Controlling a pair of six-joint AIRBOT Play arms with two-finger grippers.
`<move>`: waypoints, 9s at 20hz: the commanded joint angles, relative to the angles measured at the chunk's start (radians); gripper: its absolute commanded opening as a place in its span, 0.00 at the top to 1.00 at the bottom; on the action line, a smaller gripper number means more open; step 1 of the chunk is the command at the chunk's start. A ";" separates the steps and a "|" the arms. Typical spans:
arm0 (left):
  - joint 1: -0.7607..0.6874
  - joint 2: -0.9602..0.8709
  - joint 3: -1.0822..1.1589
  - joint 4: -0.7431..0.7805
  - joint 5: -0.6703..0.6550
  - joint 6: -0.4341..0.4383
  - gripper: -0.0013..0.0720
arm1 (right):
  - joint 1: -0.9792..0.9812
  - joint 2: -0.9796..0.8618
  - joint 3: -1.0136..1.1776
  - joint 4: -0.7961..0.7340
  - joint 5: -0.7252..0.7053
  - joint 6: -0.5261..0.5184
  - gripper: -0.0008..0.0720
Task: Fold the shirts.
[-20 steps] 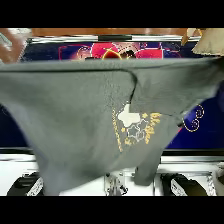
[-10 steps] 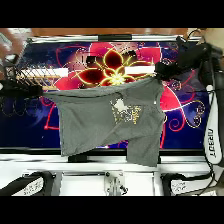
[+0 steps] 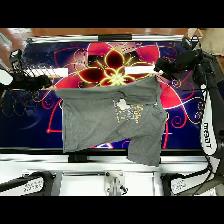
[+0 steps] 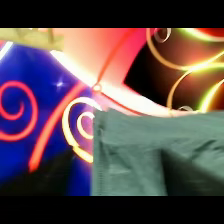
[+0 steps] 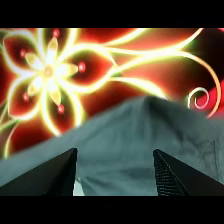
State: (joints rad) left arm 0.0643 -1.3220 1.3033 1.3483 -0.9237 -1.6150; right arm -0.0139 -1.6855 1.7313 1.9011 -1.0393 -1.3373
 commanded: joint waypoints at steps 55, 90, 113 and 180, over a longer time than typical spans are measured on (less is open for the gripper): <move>0.022 0.170 -0.811 -0.311 -0.309 0.124 0.39 | -0.302 0.350 -0.555 -0.087 -0.464 -0.364 0.16; 0.018 0.657 0.631 -0.231 0.014 0.288 0.94 | -0.145 0.955 0.179 0.157 0.137 -0.569 0.89; 0.016 -0.063 0.047 -0.095 -0.085 0.166 0.94 | -0.063 0.064 -0.168 0.138 -0.155 -0.389 0.89; 0.223 0.056 -0.687 -0.345 -0.308 0.381 0.94 | -0.095 0.435 -1.131 0.155 -0.213 -0.460 0.12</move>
State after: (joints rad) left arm 0.2863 -1.2671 0.6170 1.0050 -1.2278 -1.2339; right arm -0.1505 -1.2366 0.6319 2.0499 -1.2877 -1.7920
